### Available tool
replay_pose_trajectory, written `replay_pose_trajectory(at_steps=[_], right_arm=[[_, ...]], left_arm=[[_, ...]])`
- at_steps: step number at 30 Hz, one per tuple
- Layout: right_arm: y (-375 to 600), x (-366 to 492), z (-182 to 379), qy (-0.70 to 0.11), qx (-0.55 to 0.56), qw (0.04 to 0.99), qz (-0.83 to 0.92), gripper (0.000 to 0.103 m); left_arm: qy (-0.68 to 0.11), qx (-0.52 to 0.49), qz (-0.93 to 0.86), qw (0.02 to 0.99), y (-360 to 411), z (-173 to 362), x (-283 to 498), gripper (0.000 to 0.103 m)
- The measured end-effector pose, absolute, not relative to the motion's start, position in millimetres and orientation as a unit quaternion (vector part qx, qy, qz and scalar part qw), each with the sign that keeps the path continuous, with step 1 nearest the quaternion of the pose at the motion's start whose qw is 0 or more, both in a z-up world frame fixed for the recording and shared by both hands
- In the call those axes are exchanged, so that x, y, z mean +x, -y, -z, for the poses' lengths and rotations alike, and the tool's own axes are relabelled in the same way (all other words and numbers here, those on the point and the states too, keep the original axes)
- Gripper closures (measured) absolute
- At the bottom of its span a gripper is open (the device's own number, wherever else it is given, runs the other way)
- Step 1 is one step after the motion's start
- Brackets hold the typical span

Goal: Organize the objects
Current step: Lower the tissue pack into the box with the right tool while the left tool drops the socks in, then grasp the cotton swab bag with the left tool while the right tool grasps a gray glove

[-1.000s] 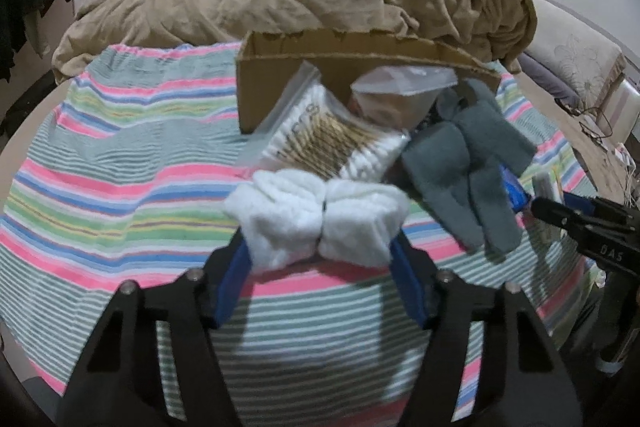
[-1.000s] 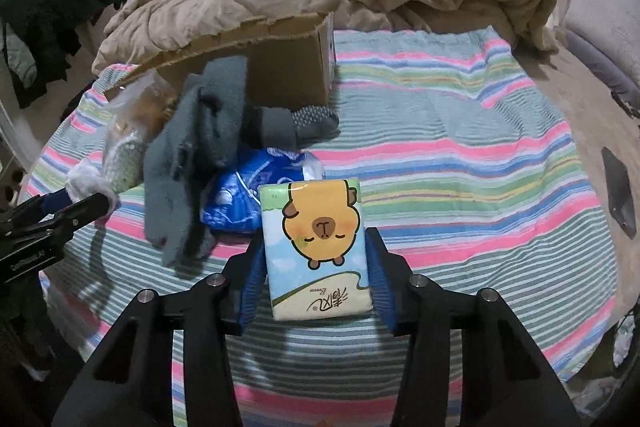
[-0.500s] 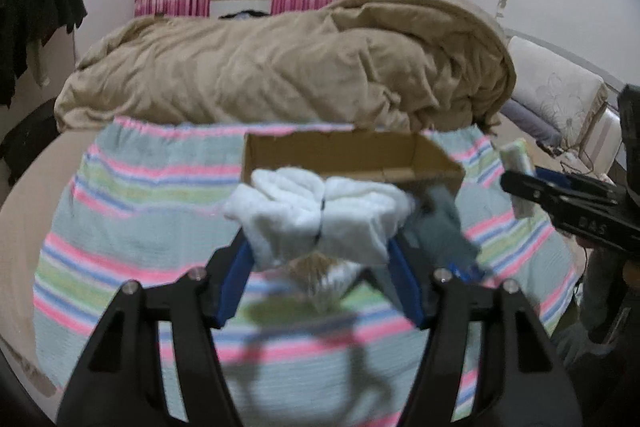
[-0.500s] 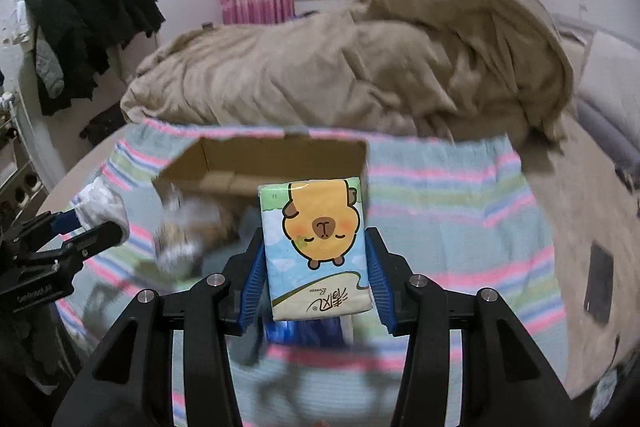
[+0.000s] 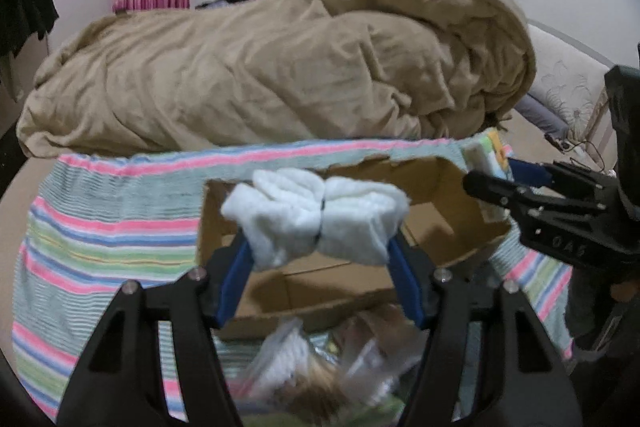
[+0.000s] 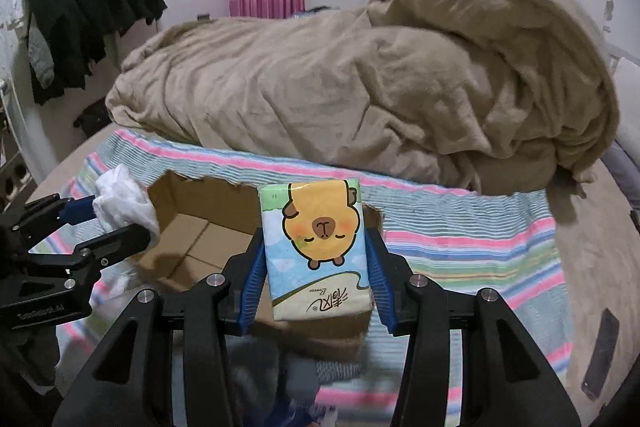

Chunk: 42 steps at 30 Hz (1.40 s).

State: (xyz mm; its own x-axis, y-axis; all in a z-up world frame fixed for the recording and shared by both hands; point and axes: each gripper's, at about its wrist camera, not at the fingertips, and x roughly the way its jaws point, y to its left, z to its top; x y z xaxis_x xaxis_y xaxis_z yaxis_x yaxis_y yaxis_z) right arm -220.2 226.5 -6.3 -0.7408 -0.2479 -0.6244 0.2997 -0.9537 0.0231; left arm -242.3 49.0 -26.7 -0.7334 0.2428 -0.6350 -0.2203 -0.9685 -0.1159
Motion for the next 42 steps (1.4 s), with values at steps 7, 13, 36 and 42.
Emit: replay_pose_trajectory(at_steps=[7,13,36,42], right_arm=[[-223.1,-242.2,47.9,-0.039,0.354,0.144,0.923,0.053],[-219.9,-239.6,62.6,-0.048,0.358,0.141,0.922,0.053],[-239.2,-173.9,-15.1,0.007,0.344,0.134,0.929,0.015],[-226.0,-133.6,-31.3,0.003,0.341,0.149,0.928,0.015]], left_arm=[[0.028,-0.376,-0.918,0.127,-54.9,60.5,-260.8,0.039],[0.016,-0.384,-0.915,0.124,-60.3,71.8,-262.8,0.037],[0.032,-0.354,-0.931,0.084,-23.7,-18.2,-178.4,0.009],[0.053,-0.349,-0.932,0.083,-8.9,-32.5,-141.4,0.006]])
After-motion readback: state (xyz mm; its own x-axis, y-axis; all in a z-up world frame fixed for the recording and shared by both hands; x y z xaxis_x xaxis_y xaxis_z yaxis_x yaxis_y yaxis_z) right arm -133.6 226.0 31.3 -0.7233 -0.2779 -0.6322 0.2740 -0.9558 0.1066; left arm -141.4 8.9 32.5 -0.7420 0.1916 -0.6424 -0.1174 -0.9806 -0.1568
